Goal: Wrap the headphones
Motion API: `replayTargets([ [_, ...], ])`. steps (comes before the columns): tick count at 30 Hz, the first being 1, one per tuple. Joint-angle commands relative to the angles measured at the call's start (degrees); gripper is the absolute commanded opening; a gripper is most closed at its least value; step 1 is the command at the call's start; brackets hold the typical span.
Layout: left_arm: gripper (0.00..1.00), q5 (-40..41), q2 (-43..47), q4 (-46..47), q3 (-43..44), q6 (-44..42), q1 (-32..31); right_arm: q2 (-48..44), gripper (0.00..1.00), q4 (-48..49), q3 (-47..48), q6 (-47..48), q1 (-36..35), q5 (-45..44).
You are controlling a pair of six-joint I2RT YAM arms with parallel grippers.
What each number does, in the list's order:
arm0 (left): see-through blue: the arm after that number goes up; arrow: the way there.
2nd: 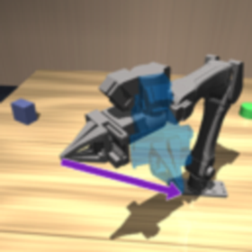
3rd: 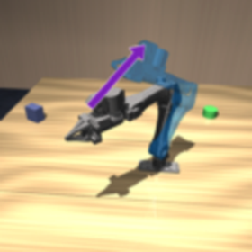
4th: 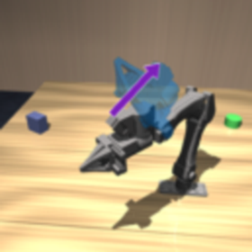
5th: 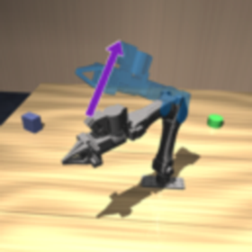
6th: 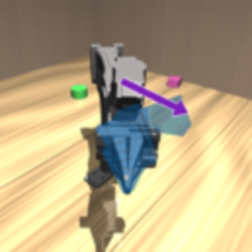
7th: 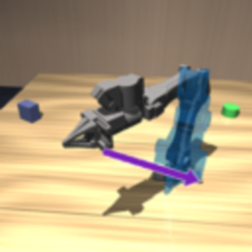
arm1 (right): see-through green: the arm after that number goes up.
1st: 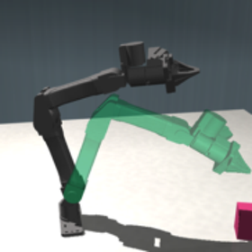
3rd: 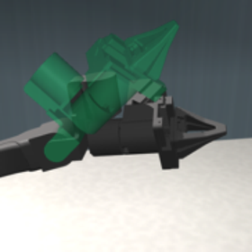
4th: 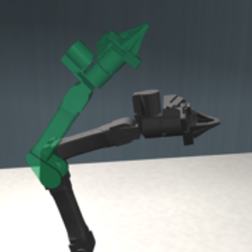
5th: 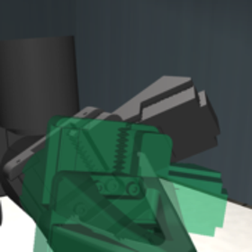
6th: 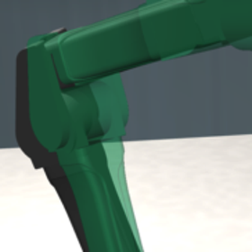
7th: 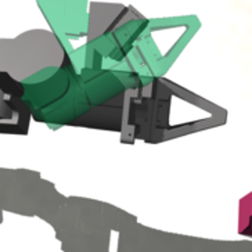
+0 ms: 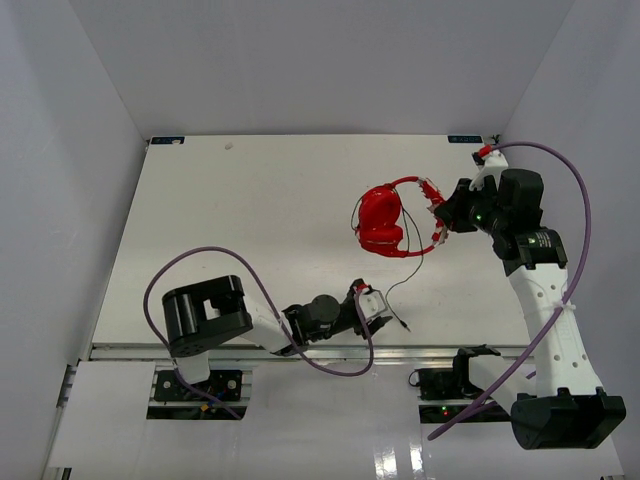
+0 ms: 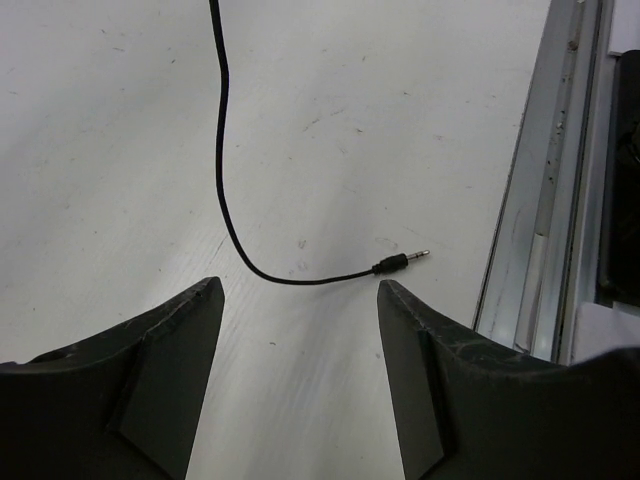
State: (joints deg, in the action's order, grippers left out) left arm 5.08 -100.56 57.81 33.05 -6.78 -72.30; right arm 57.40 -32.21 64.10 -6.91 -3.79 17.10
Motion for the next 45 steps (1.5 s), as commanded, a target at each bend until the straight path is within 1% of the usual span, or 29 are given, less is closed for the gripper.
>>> replayTargets([
  [1,0.73,0.8,-4.1,8.5,3.6,-0.7,1.5,-2.1,0.08,2.3,3.0,-1.3,0.3,4.4],
  [10,0.7,1.6,-11.5,11.9,6.9,6.0,3.1,-2.8,0.08,1.8,3.0,-1.6,0.3,6.0],
  [12,0.67,1.4,-12.5,14.3,6.5,9.1,3.3,-3.2,0.08,1.7,3.0,-1.5,0.3,6.2],
  [15,0.63,0.3,-13.7,17.0,5.8,11.6,3.3,-3.3,0.08,1.5,3.5,-1.6,0.3,6.5],
  [16,0.61,0.1,-14.4,17.8,5.6,12.4,3.3,-3.3,0.08,1.4,3.7,-1.7,0.3,6.6],
  [18,0.51,0.0,-15.3,19.4,5.4,13.6,3.3,-3.2,0.08,1.2,4.1,-1.7,0.3,6.8],
  [21,0.4,-1.0,-17.0,20.8,5.9,15.8,3.3,-3.3,0.08,0.9,4.4,-1.8,0.4,7.5],
  [22,0.37,-1.5,-17.4,20.7,6.2,16.2,3.3,-3.3,0.08,0.8,4.5,-1.8,0.5,7.7],
  [24,0.37,-3.0,-18.3,19.0,7.6,17.2,3.3,-3.3,0.08,0.5,4.8,-1.8,0.6,8.0],
  [29,0.37,-2.8,-19.6,20.3,7.4,19.4,3.3,-3.6,0.08,-0.1,5.7,-1.8,1.0,8.5],
  [31,0.34,-3.2,-19.8,21.0,7.1,20.2,3.3,-3.6,0.08,-0.1,5.6,-1.9,1.1,8.9],
  [32,0.3,-3.5,-19.8,20.8,7.2,20.3,3.3,-3.7,0.08,-0.1,5.6,-1.9,1.1,9.0],
  [33,0.23,-3.9,-19.8,20.2,7.5,20.4,3.3,-3.7,0.08,-0.1,5.5,-1.9,1.1,9.1],
  [34,0.18,-4.3,-19.7,19.8,7.6,20.4,3.3,-3.7,0.08,-0.2,5.6,-1.9,1.1,9.2],
  [37,0.05,-4.9,-19.1,19.6,7.1,20.5,3.5,-3.8,0.08,-1.0,6.4,-1.0,1.1,9.8],
  [39,0.01,-5.0,-18.1,19.7,6.1,21.0,4.2,-4.0,0.08,-1.7,6.8,0.1,1.1,10.8],
  [41,0.0,-5.3,-16.2,20.3,3.9,21.5,5.1,-4.5,0.08,-2.8,7.1,2.8,1.2,12.7],
  [42,0.0,-7.0,-15.4,21.1,2.1,21.6,5.5,-4.7,0.08,-3.4,7.2,4.7,1.2,13.7],
  [45,0.0,-11.1,-10.8,22.9,-1.9,22.2,7.4,-5.8,0.08,-4.0,7.2,7.3,1.3,13.0],
])
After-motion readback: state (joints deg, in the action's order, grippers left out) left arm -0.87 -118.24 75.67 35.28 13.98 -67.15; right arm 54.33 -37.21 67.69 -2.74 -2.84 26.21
